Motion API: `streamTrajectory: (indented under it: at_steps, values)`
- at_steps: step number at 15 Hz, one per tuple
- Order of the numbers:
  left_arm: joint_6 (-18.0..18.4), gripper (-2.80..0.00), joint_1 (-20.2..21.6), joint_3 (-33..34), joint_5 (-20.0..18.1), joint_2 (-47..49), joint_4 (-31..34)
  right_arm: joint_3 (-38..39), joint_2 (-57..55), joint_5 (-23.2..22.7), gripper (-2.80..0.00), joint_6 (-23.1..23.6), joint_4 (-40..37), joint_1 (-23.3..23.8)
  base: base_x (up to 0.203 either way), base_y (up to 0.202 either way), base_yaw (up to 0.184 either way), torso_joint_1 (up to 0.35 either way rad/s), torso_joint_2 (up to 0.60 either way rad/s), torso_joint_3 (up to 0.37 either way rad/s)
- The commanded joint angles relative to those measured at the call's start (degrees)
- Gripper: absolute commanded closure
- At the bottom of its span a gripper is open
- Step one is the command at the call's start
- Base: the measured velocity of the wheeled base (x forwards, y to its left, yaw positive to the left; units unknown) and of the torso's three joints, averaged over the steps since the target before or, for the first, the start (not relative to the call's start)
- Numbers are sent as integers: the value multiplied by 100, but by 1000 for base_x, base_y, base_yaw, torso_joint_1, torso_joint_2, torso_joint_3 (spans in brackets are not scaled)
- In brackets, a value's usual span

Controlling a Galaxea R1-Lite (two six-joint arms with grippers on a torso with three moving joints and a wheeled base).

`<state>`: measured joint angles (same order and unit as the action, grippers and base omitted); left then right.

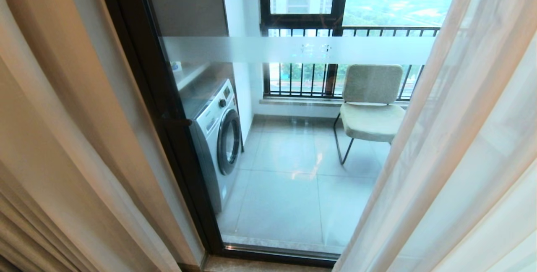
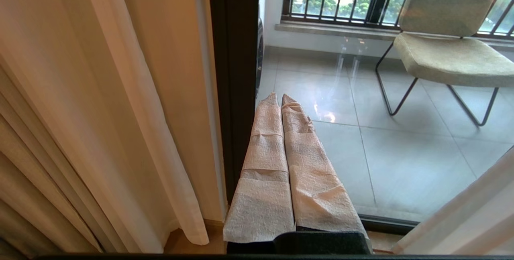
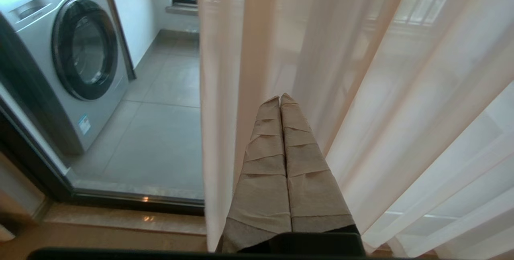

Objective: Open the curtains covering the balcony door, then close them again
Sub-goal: Close the inner curtains on both sides

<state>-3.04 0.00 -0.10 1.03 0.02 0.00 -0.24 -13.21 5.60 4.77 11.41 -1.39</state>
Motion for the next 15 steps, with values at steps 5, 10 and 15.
streamTrajectory:
  at_steps: [5, 10, 15]
  values:
    - [-3, 0, 0, 1, 2, -2, 0, 24, 1321, -490, 0, -73, -1106, 139, 0, 0, 0, 0, 0, 0]
    - [-3, 0, 0, 1, 2, -2, 0, 24, 1321, -481, 0, -161, -1115, 139, 0, 0, 0, 0, 0, 0]
    - [-3, 0, 0, 1, 2, -2, 0, 24, 1321, -481, 0, -152, -1115, 139, 0, 0, 0, 0, 0, 0]
